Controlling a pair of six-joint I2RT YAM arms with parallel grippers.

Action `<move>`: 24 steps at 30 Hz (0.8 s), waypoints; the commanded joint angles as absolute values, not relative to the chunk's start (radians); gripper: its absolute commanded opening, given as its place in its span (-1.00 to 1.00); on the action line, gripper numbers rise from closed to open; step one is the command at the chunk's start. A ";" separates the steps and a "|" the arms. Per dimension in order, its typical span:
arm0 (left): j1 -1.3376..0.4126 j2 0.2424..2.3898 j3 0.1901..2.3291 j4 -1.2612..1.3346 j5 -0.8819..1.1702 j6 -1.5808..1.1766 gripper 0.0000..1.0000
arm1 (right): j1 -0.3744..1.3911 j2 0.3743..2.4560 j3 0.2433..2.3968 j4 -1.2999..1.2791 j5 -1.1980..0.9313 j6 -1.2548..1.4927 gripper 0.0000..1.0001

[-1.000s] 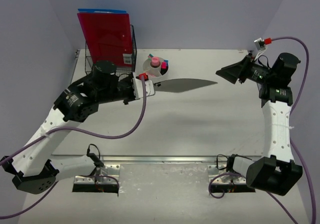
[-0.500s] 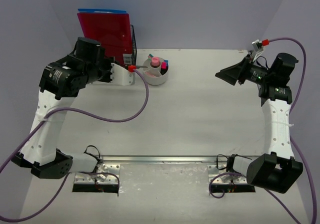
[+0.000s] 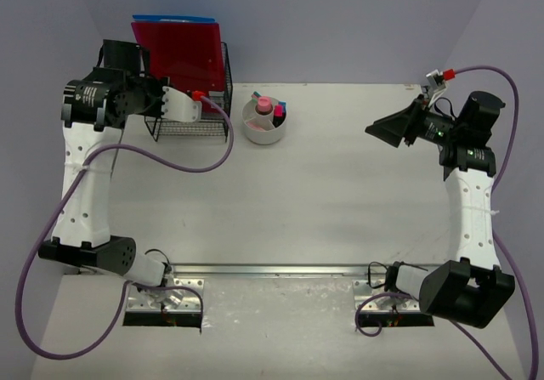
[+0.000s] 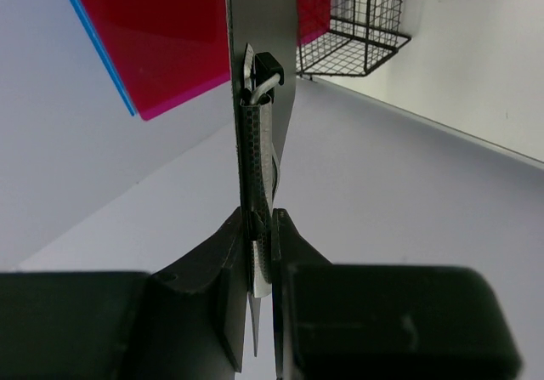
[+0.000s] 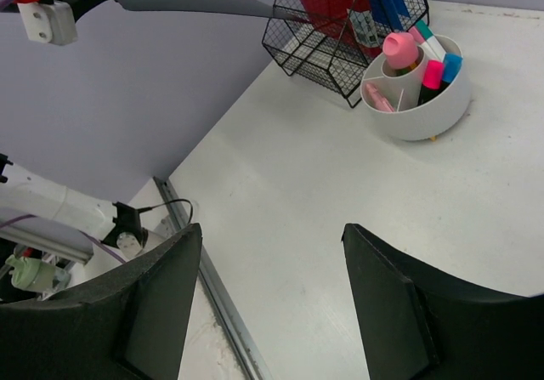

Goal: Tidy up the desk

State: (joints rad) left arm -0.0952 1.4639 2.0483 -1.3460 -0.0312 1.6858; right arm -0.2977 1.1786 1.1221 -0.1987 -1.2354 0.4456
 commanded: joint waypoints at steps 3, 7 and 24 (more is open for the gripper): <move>-0.081 1.481 2.065 -1.314 0.066 1.719 -1.00 | -0.299 1.177 1.122 -0.196 -1.249 0.417 0.37; -0.065 1.512 2.049 -1.312 0.094 1.710 -1.00 | -0.299 1.178 1.122 -0.199 -1.249 0.413 0.37; -0.028 1.617 2.025 -1.316 0.056 1.682 -1.00 | -0.299 1.199 1.115 -0.197 -1.253 0.414 0.37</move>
